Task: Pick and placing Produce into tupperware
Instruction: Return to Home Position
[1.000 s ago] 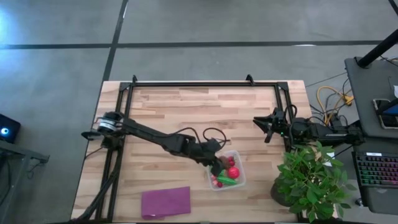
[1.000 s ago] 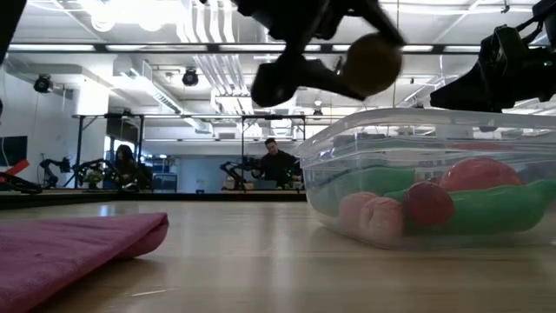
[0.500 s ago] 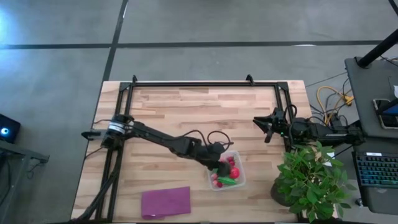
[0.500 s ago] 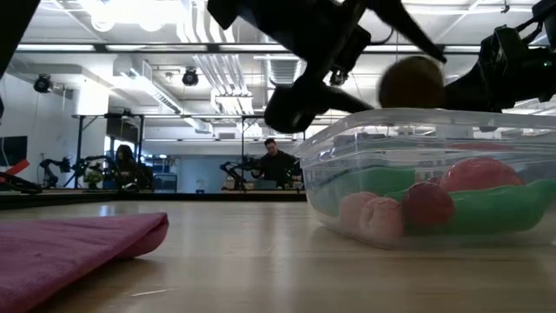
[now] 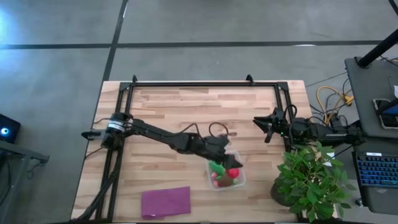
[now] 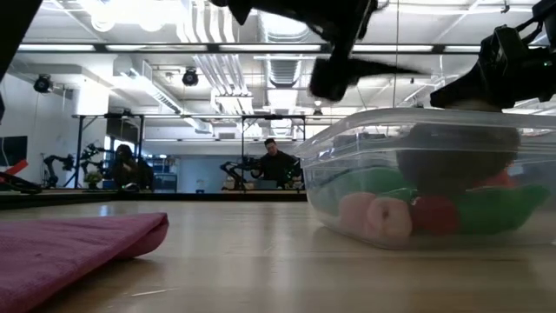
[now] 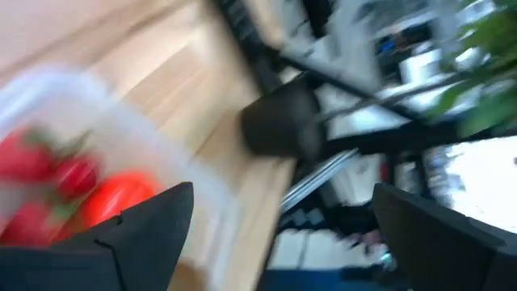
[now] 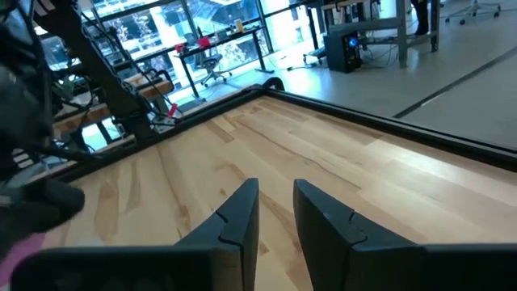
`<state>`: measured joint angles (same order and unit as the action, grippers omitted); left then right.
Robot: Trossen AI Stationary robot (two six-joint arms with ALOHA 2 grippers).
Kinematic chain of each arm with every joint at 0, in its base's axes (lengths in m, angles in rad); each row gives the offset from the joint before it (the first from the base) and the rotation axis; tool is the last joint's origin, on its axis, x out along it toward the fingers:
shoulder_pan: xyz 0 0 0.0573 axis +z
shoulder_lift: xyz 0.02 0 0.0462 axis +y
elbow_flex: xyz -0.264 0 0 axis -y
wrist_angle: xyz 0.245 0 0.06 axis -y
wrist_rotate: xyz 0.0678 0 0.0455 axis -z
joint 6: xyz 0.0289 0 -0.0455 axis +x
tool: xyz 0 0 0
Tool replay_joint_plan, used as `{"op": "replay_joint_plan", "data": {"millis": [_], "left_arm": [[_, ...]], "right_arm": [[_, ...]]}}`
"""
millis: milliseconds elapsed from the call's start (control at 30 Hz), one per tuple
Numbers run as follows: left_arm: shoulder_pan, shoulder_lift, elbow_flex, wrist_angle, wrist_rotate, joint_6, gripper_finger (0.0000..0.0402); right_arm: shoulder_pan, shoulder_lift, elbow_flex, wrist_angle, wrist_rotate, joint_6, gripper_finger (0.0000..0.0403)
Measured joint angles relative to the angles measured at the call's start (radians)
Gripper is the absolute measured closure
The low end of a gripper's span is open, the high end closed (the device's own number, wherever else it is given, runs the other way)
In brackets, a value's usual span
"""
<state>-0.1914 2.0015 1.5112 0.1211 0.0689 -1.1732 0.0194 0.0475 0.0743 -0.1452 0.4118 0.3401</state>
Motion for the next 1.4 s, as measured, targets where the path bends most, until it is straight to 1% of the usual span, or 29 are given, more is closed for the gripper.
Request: {"op": "replay_joint_plan", "data": {"millis": [67, 167, 233, 300, 467, 500, 567, 633, 667, 767, 933, 1033, 1167, 1300, 1400], "left_arm": [[0.014, -0.009, 0.000, 0.074, -0.002, -0.001, 0.0035], [0.034, -0.022, 0.000, 0.154, -0.007, -0.050, 0.0035], [0.036, -0.031, 0.000, 0.213, -0.001, -0.007, 0.0035], [0.033, -0.054, 0.000, 0.229, 0.012, 0.012, 0.0035], [0.017, -0.144, -0.016, 0.233, 0.020, -0.035, 0.0035], [0.013, -0.161, -0.021, 0.239, 0.010, -0.006, 0.0035], [0.004, -0.204, -0.046, 0.229, -0.020, 0.105, 0.0035], [0.004, -0.253, -0.079, 0.249, -0.045, 0.171, 0.0035], [0.004, -0.291, -0.107, 0.251, -0.045, 0.198, 0.0035], [0.005, -0.408, -0.218, 0.348, -0.042, 0.275, 0.0035], [0.006, -0.630, -0.503, 0.560, -0.040, 0.393, 0.0035], [0.000, -0.735, -0.666, 0.692, -0.032, 0.440, 0.0035], [-0.003, -0.815, -0.815, 0.772, 0.052, 0.451, 0.0035], [0.001, -0.891, -0.921, 0.787, 0.153, 0.452, 0.0035], [0.005, -0.968, -0.998, 0.785, 0.192, 0.455, 0.0035]], "right_arm": [[0.000, 0.000, 0.000, 0.000, 0.000, 0.000, 0.0330], [0.000, 0.000, 0.000, 0.000, 0.000, 0.000, 0.0326], [0.000, 0.000, 0.000, 0.001, 0.000, 0.000, 0.0323], [0.000, 0.000, 0.000, 0.000, 0.000, 0.000, 0.0321], [0.000, -0.001, 0.000, 0.001, 0.000, 0.000, 0.0319], [0.000, -0.001, 0.000, 0.001, 0.000, 0.000, 0.0320], [0.000, 0.001, 0.000, 0.002, 0.000, 0.000, 0.0323], [0.000, 0.001, 0.000, 0.001, 0.000, 0.000, 0.0326], [0.000, 0.001, 0.000, 0.002, 0.000, 0.000, 0.0328], [0.000, 0.000, 0.000, 0.001, 0.000, 0.000, 0.0330], [0.000, 0.000, 0.000, 0.002, 0.000, 0.000, 0.0326], [0.000, 0.000, 0.000, 0.001, 0.000, 0.000, 0.0322], [0.000, 0.000, 0.000, 0.001, 0.000, 0.000, 0.0321], [0.000, 0.000, 0.000, 0.001, 0.000, 0.000, 0.0327], [0.000, 0.000, 0.000, 0.001, 0.000, 0.000, 0.0331]]}}
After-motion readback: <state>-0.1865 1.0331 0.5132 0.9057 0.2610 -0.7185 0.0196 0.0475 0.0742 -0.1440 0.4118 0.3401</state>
